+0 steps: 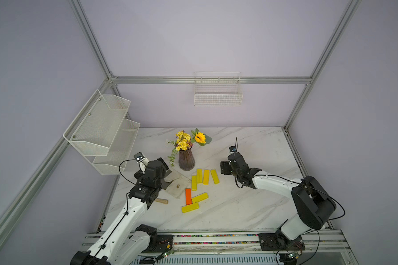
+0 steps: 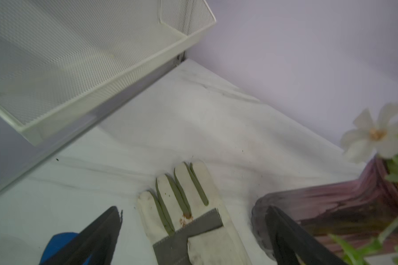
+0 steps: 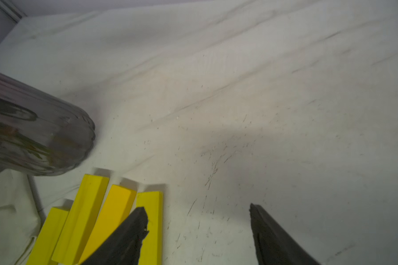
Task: Assemble the number 8 with building blocks
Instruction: Adjust the building block at the center of the board.
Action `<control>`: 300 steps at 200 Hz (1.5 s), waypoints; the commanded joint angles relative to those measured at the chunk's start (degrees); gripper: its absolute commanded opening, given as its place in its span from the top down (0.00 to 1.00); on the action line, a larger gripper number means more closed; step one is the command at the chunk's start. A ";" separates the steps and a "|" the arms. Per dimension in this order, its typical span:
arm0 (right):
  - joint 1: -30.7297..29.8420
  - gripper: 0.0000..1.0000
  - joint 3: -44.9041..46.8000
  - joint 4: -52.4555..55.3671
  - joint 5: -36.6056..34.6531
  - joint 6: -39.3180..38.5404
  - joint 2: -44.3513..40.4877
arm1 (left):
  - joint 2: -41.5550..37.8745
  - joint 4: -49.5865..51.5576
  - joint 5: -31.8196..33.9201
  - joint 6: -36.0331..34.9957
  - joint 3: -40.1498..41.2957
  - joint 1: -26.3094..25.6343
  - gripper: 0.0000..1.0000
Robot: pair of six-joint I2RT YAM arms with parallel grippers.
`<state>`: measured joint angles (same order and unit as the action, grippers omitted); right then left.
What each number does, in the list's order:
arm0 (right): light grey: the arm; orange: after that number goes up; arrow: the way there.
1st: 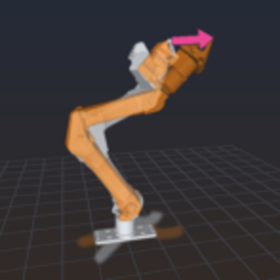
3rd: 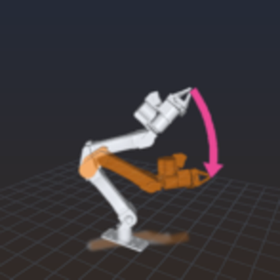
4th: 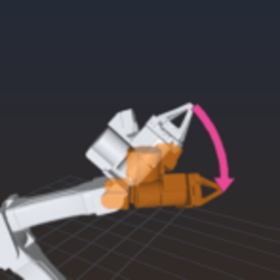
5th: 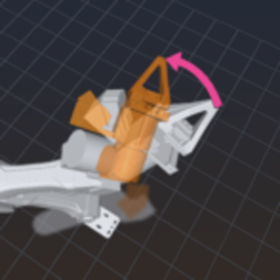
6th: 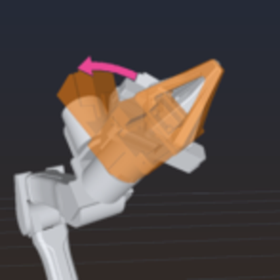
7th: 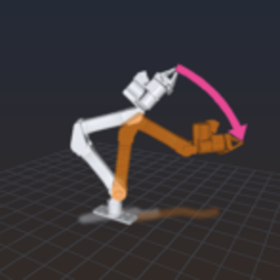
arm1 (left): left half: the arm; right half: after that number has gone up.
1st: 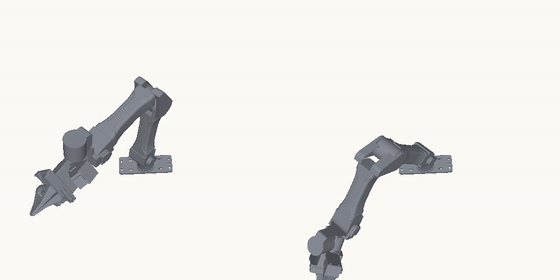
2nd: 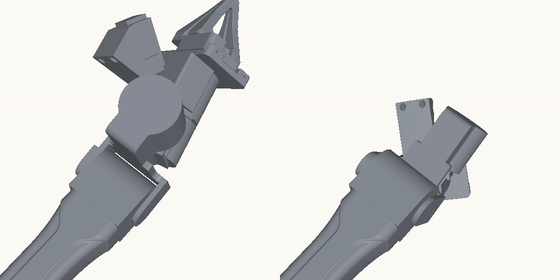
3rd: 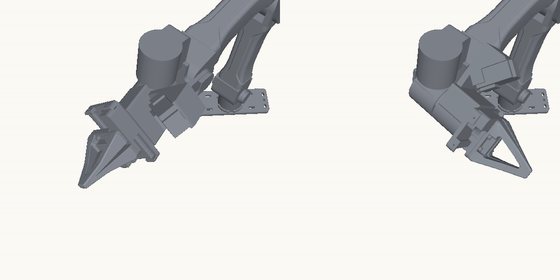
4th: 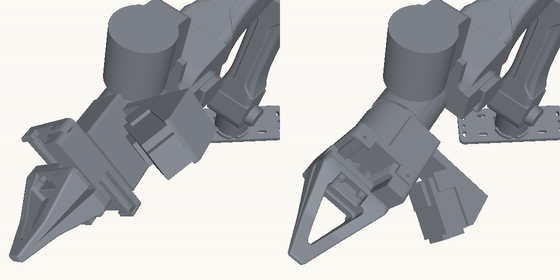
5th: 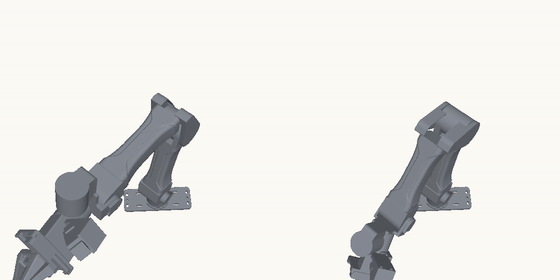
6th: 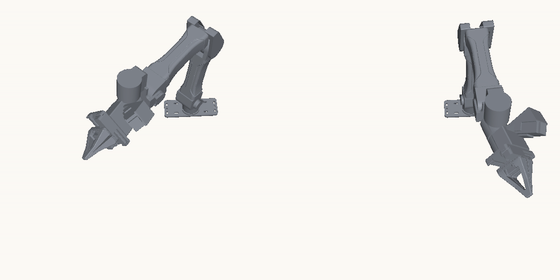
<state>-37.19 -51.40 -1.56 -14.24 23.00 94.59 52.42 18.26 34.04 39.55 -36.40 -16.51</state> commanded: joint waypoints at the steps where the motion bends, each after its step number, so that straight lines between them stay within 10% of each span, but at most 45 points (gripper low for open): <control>1: -1.58 0.25 -1.93 2.02 1.87 3.03 2.97 | -0.71 4.24 -5.49 6.21 1.58 -1.60 0.00; 124: -5.10 0.25 -7.26 2.20 6.16 3.19 13.07 | 2.46 7.33 -8.22 3.81 -1.58 -2.43 0.00; 300: -6.27 0.62 -10.69 11.86 0.44 6.13 17.65 | -2.46 7.03 -8.71 4.05 0.01 -2.60 0.00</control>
<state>-42.72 -61.47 4.51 -13.50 27.70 109.78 50.65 25.80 24.25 43.90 -36.64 -18.90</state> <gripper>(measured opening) 0.411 0.999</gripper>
